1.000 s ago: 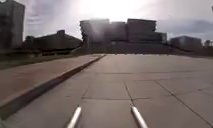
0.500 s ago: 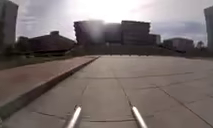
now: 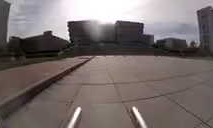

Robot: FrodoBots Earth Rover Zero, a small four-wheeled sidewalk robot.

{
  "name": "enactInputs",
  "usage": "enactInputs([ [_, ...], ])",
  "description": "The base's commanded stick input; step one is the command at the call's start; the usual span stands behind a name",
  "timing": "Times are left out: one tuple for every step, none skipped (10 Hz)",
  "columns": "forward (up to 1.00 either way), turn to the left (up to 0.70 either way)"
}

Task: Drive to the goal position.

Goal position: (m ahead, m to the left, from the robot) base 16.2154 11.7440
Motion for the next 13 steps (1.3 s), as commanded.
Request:
enactInputs([
  [1.0, 0.0],
  [1.0, 0.0],
  [1.0, 0.0],
  [1.0, 0.0],
  [1.0, 0.0],
  [1.0, 0.0],
  [1.0, 0.0],
  [1.0, 0.0],
  [1.0, 0.0],
  [1.0, 0.0],
  [1.0, 0.0],
  [1.0, 0.0],
  [1.0, 0.0],
])
